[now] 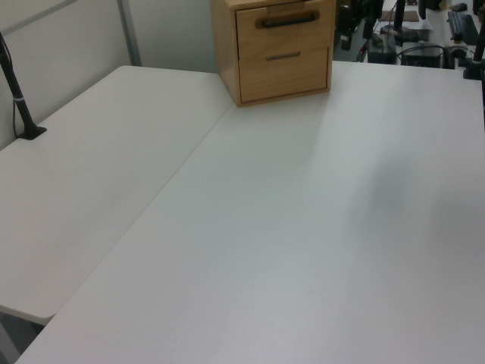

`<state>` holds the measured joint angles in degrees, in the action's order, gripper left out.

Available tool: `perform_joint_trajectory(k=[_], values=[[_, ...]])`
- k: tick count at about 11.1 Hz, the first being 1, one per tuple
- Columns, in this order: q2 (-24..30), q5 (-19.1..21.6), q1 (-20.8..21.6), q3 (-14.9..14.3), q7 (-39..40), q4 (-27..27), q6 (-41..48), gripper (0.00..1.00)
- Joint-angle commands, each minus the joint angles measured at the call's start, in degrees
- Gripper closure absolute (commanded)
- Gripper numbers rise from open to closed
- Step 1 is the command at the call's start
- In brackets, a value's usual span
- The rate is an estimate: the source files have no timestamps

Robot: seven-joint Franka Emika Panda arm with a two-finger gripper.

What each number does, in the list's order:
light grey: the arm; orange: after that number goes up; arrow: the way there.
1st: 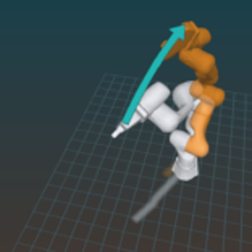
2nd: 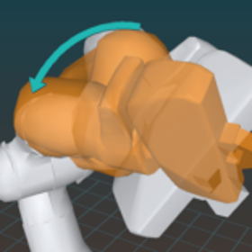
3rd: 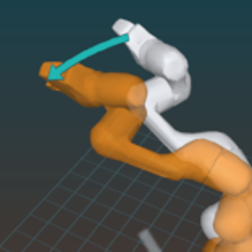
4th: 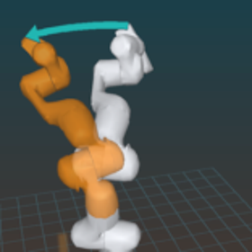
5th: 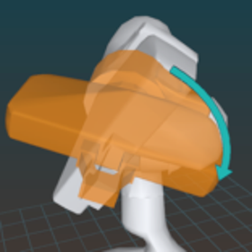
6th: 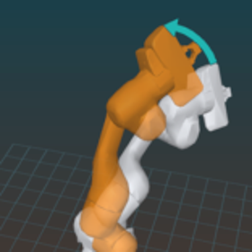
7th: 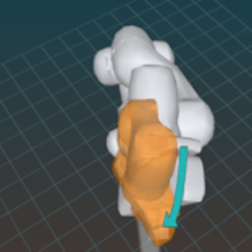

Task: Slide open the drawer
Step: 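Move the gripper to the black bar handle of the upper drawer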

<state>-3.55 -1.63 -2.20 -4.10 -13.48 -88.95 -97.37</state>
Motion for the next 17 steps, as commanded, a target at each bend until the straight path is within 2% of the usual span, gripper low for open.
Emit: perform_joint_trajectory(k=[1, 2, 4, 5, 7, 9, 11, 13, 14, 16, 17], values=[[0.47, 0.84, -0.61, -0.29, 8.15, -1.93, -6.15, 0.00], [-0.40, 0.67, -1.05, -0.30, 14.39, -2.02, -8.00, 0.00], [-3.12, 0.23, -2.45, -0.82, 27.04, -2.02, -18.15, 0.00], [-4.87, -0.64, -2.81, -1.95, 30.76, -1.67, -22.82, 0.00], [-9.44, -9.22, -4.30, -3.02, 36.66, -0.88, -33.01, 0.00], [-13.22, -17.31, -5.10, -4.50, 36.95, -0.18, -42.52, 0.00], [-15.51, -22.60, -5.19, -7.66, 37.04, 0.35, -49.29, 0.00], [-19.19, -27.60, -5.54, -9.78, 37.04, 3.85, -53.27, 0.08], [-21.91, -30.42, -5.80, -10.05, 37.12, 7.70, -53.28, 0.11], [-25.79, -32.90, -5.89, -10.31, 37.73, 12.55, -54.06, 0.12], [-26.68, -33.43, -5.89, -11.19, 38.17, 12.92, -56.07, 0.12]])
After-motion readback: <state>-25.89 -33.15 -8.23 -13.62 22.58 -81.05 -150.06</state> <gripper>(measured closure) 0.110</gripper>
